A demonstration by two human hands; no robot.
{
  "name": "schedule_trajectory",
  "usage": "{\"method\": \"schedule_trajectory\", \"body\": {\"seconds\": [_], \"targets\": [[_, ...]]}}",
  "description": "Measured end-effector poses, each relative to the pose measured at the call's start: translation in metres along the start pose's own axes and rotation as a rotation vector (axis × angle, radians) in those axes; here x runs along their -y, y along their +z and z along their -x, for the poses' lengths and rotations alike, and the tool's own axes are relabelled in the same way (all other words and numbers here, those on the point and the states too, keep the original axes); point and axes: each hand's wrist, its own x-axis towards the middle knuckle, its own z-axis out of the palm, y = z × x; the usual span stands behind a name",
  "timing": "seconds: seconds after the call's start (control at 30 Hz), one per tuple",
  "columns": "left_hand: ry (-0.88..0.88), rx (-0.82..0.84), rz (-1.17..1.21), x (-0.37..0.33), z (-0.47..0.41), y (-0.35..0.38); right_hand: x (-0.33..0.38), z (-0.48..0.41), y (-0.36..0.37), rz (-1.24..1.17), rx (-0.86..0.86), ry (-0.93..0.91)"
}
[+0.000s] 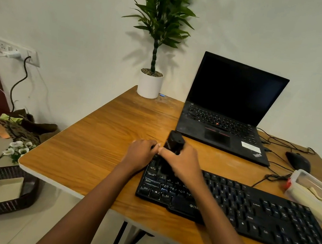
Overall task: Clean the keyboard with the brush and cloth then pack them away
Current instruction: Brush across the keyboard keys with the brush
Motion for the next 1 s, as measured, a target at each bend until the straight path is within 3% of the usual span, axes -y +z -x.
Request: {"method": "schedule_trajectory", "body": {"seconds": [0.07,0.13,0.27,0.33,0.43,0.5,0.57,0.67,0.8,1.0], "targets": [[0.021,-0.004,-0.005,0.000,0.001,-0.001,0.003,-0.003,0.006,-0.105,0.011,0.042],[0.019,-0.010,0.018,0.000,0.002,0.002,0.002,0.001,-0.011,-0.359,-0.024,0.127],[-0.035,0.005,0.144,0.001,0.001,0.008,-0.019,0.027,-0.075,-0.921,-0.366,0.239],[-0.034,-0.016,0.264,0.000,0.006,0.005,-0.037,0.046,-0.098,-0.983,-0.517,0.272],[-0.011,-0.186,0.326,-0.015,0.023,-0.005,-0.058,0.071,-0.113,-0.926,-0.653,0.314],[0.066,-0.328,0.234,-0.032,0.043,-0.010,-0.062,0.083,-0.114,-0.824,-0.685,0.302],[0.195,-0.356,0.152,-0.051,0.073,-0.008,-0.063,0.091,-0.112,-0.719,-0.664,0.285],[0.338,-0.311,-0.033,-0.061,0.106,0.008,-0.061,0.094,-0.104,-0.571,-0.588,0.240],[0.325,-0.187,-0.326,-0.047,0.103,0.007,-0.058,0.082,-0.096,-0.338,-0.534,0.122],[0.086,0.124,-0.160,-0.039,0.098,0.001,-0.058,0.068,-0.085,-0.164,-0.374,0.114]]}}
